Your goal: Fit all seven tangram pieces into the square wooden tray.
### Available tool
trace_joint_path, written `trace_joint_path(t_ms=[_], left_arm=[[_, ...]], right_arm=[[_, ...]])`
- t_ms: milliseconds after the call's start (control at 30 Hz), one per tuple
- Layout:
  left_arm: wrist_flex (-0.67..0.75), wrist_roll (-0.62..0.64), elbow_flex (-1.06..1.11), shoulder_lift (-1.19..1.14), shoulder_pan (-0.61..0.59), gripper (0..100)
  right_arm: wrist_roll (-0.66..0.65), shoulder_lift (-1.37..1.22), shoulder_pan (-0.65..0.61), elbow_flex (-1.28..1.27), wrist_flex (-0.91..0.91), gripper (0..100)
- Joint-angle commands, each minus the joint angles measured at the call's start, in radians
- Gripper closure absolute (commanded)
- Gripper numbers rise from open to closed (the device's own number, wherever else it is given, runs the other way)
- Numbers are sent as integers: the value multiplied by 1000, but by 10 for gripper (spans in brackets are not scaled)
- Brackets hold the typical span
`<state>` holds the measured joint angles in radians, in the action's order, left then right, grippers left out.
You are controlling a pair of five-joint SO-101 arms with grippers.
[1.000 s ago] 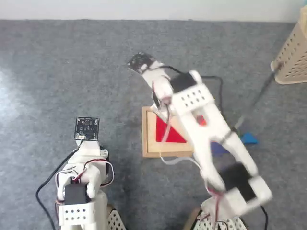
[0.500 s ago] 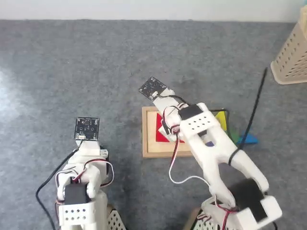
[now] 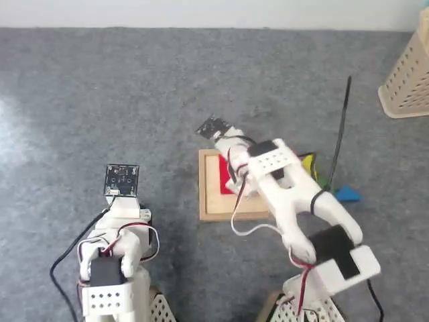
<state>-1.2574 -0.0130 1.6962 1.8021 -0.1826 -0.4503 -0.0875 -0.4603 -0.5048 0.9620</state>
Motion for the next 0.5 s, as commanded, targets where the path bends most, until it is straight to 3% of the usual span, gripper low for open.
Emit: trace_joint_path(t_ms=[0, 300, 467], left_arm=[[-5, 9, -12, 17, 3, 988], [-5, 9, -12, 17, 3, 988], [-5, 9, -12, 17, 3, 988]], right_arm=[[-28, -81, 70, 121, 19, 991], [-20, -328, 91, 416, 70, 991], [95, -375, 136, 523, 99, 991]])
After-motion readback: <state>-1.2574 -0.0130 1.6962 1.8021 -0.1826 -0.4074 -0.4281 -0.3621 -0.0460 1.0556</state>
